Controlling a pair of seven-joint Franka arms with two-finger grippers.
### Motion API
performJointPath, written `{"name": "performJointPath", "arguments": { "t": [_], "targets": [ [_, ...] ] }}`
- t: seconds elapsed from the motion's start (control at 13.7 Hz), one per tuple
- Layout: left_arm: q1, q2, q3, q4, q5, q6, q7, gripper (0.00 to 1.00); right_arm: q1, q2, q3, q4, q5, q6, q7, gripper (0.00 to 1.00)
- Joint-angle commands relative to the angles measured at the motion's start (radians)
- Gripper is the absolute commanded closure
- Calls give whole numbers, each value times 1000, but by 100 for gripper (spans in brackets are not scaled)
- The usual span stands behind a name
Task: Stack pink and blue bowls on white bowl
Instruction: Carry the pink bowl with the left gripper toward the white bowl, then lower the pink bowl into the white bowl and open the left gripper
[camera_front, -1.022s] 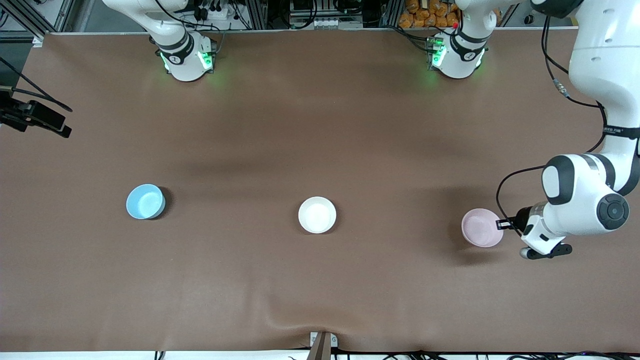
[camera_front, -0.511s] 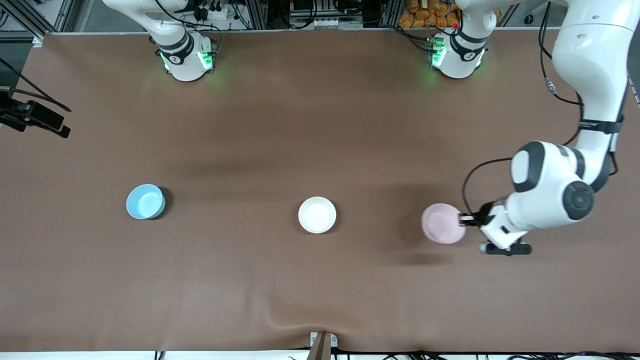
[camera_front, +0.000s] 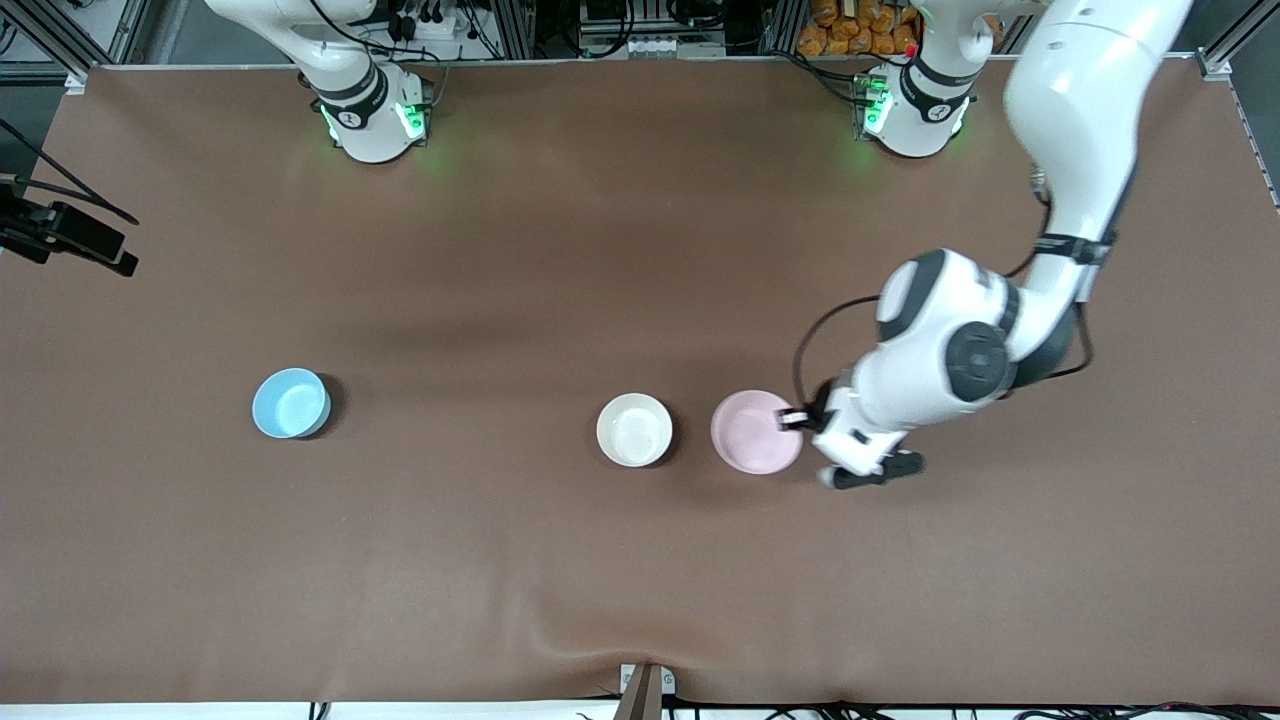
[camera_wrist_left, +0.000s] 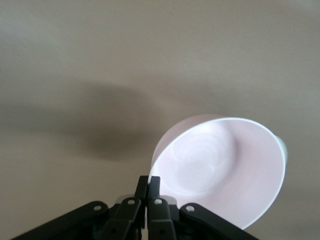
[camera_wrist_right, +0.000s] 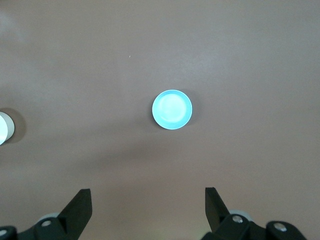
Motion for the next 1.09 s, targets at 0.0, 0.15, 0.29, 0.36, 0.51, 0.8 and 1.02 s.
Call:
{"name": "performJointPath", "arguments": {
  "t": [0.0, 0.15, 0.29, 0.36, 0.51, 0.8, 1.02],
  "targets": [
    [-78, 63, 12, 88, -13, -2, -151, 100, -28, 10, 12, 18, 20, -5, -8, 0],
    [-140, 86, 35, 104, -13, 31, -266, 100, -28, 10, 12, 18, 20, -5, -8, 0],
    [-196, 106, 58, 105, -13, 86, -373, 100, -30, 10, 12, 18, 20, -7, -8, 0],
    [-226, 123, 72, 111, -13, 120, -431, 100, -30, 10, 12, 18, 20, -7, -8, 0],
    [-279, 158, 107, 127, -13, 152, -499, 100, -30, 10, 12, 18, 20, -5, -8, 0],
    [-339, 197, 153, 128, -13, 197, -553, 100, -28, 11, 12, 18, 20, -5, -8, 0],
    [-341, 197, 153, 122, -14, 196, -555, 100, -30, 11, 12, 18, 20, -7, -8, 0]
  ]
}}
